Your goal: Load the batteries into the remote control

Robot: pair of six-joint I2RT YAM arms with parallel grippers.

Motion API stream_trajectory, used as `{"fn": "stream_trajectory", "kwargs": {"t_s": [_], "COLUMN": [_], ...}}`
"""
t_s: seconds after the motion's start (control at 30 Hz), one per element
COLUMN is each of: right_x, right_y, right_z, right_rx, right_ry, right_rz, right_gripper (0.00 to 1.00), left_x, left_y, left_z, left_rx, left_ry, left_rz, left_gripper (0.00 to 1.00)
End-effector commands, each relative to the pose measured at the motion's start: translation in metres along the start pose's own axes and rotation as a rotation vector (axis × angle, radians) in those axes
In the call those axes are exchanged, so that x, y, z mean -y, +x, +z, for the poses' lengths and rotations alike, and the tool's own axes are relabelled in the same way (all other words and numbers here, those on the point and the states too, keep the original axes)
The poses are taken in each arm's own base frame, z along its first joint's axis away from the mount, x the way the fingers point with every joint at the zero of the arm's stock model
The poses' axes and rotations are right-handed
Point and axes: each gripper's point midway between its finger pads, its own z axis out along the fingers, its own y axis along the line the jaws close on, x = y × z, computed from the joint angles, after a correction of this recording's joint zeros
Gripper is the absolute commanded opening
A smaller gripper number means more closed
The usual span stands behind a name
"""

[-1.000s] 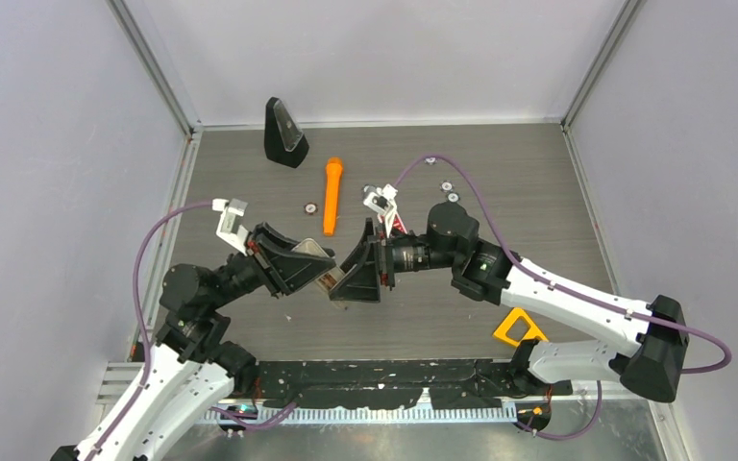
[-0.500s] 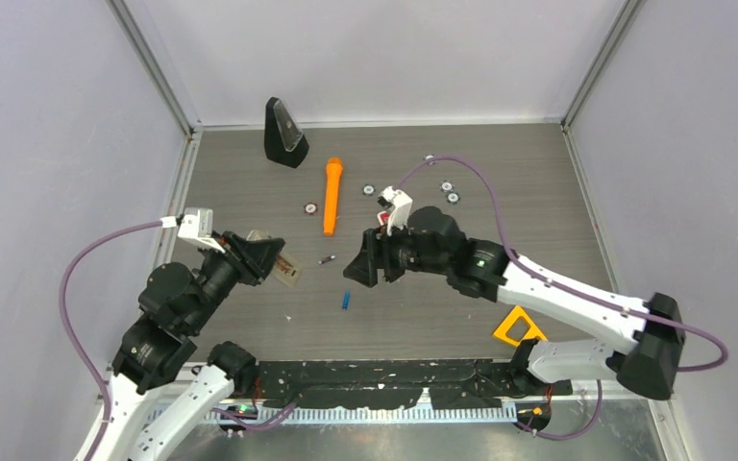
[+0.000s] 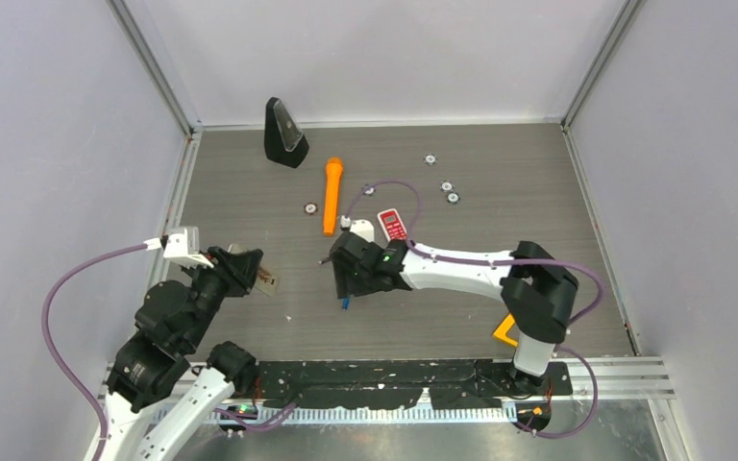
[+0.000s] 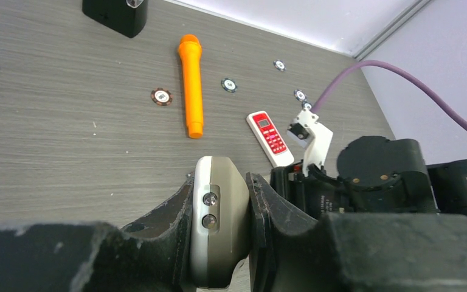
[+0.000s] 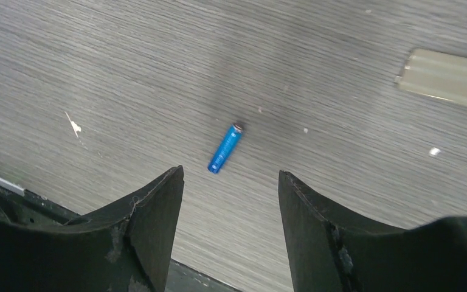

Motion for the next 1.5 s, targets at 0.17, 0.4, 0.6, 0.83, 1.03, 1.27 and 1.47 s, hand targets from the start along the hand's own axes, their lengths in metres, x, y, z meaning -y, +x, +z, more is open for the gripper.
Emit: {"fn": "stream_trajectory", "kwargs": {"t_s": [0.17,0.4,0.6,0.83,1.03,1.27,1.47], "right_x": [-0.023,-0.016,-0.015,-0.010,-0.009,-0.016,-0.035], "right_y": [0.006,0.020,0.025,0.013,-0.038,-0.087,-0.075], "right_z": [0.030,0.045,0.053,0.044,-0.022,-0.147,-0.269], "right_rx": [-0.050,-0.101,-0.123,-0.072,0.136,0.433,0.655], "right_ry": [0.051,0.107,0.122,0.110,-0.017,-0.314,-0.668], "right_rz": [0.082,0.092,0.069,-0.017,-0.103,-0.336,-0.567], "right_gripper": [0.60,0.43,0.33,0.06,0.05,0.05,0.05], "left_x": [-0.004,-0.007,-0.016,-0.002,0.029,0.089,0.139], "left_y": [-0.004,-0.001,0.000,-0.001,-0.008,-0.010,-0.011], "left_z": [-0.001,-0.002,-0.002,-0.001,0.000,-0.004,-0.022], "left_rx": [0.050,0.055,0.048,0.033,-0.008,-0.088,-0.127], "left_ry": [0.005,-0.005,-0.060,0.007,0.137,0.434,0.742], "left_rz": [0.015,0.012,-0.003,-0.005,0.032,0.103,0.151], "left_gripper": [0.00,0.00,0.00,0.00,0.00,0.00,0.00]}}
